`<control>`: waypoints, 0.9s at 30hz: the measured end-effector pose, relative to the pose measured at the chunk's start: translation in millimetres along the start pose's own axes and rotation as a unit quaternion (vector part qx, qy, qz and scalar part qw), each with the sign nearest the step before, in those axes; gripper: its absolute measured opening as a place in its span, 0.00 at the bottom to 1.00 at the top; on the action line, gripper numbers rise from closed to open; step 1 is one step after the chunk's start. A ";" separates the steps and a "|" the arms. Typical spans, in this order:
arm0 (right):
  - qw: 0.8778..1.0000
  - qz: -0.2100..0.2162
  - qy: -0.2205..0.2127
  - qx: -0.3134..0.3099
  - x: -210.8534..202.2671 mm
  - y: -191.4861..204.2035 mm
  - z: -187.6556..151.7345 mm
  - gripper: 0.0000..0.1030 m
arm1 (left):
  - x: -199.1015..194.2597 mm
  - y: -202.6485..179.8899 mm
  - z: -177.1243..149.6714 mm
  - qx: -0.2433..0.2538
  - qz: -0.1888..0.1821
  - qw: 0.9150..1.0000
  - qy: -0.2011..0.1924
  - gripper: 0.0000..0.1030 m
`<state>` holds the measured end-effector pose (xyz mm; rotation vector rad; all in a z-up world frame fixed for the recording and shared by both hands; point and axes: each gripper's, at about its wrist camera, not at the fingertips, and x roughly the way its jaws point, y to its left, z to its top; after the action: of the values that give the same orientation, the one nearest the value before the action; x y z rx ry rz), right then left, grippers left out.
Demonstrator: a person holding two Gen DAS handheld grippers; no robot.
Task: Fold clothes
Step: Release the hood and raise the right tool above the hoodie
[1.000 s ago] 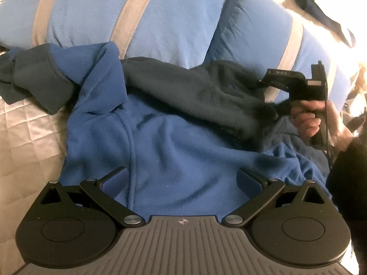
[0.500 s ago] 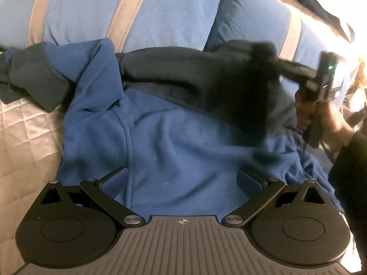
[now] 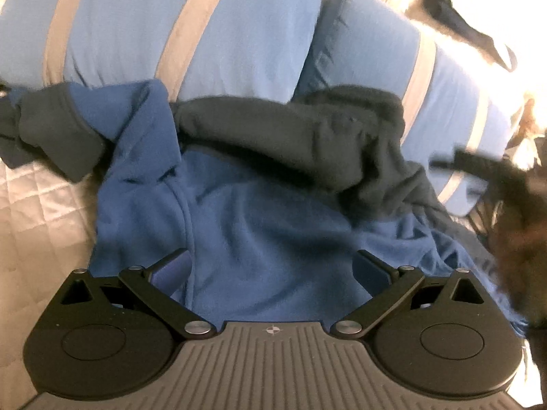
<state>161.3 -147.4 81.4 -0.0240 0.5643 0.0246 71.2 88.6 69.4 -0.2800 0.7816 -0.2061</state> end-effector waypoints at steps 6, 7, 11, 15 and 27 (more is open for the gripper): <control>0.995 0.051 0.073 0.035 -38.7 14.2 -58.9 1.00 | -13.1 -1.1 5.6 0.019 0.027 0.998 -0.061 1.00; 0.994 0.059 0.085 0.041 -45.1 16.6 -68.7 1.00 | -14.6 -0.8 6.4 0.025 0.034 0.997 -0.072 1.00; 0.992 0.062 0.106 0.025 -53.0 27.4 -88.1 1.00 | -14.8 4.2 10.5 0.064 0.074 0.989 -0.112 1.00; 0.991 0.060 0.123 0.008 -52.9 35.7 -100.2 1.00 | -11.8 14.7 12.0 0.066 0.119 0.983 -0.126 1.00; 0.986 0.031 0.165 -0.004 -40.8 37.1 -116.2 1.00 | -9.6 46.7 16.8 0.037 0.144 0.980 -0.134 1.00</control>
<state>63.6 -114.5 4.5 -0.0177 0.8960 0.0839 80.4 138.2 72.0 -0.1179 0.5373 0.0757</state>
